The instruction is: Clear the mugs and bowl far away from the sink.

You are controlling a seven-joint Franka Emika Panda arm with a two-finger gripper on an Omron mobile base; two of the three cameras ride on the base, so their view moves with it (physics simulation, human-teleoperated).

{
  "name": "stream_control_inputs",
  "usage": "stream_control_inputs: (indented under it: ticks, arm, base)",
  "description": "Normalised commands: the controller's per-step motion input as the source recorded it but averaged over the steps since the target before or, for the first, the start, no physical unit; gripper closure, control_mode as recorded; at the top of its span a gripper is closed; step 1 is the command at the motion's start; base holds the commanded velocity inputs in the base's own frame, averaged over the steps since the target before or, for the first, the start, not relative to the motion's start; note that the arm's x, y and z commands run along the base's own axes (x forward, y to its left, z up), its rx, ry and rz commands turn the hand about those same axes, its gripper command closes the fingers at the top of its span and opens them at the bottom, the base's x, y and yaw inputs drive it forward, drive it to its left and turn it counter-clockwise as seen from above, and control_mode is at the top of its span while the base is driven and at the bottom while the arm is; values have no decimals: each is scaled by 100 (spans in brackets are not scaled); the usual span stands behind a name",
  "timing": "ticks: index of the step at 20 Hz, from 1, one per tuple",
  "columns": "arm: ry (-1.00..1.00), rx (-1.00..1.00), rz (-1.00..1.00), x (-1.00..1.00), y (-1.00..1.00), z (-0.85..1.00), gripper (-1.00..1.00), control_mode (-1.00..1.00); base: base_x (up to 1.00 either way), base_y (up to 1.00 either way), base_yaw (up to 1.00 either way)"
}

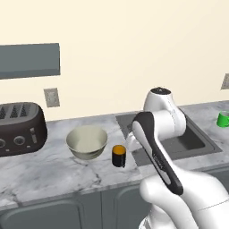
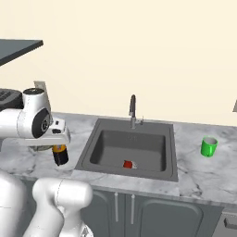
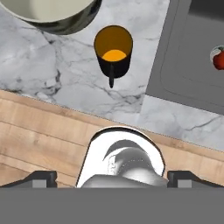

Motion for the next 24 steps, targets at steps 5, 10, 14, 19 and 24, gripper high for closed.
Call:
stream_control_inputs:
  ticks: [5, 10, 14, 19, 24]
  arm:
    - [0, 0, 11, 41, 0, -59, -100, -100]
    - [0, 0, 10, 47, 4, -47, -100, -100]
    - [0, 0, 1, 56, 25, -45, -100, -100]
    - [0, 0, 0, 51, 35, -34, -100, -100]
    - [0, -2, 0, 31, 19, -14, -100, -100]
  base:
    - [0, 0, 0]
    - [0, 0, 0]
    - [0, 0, 0]
    - [0, 0, 0]
    - [0, 0, 0]
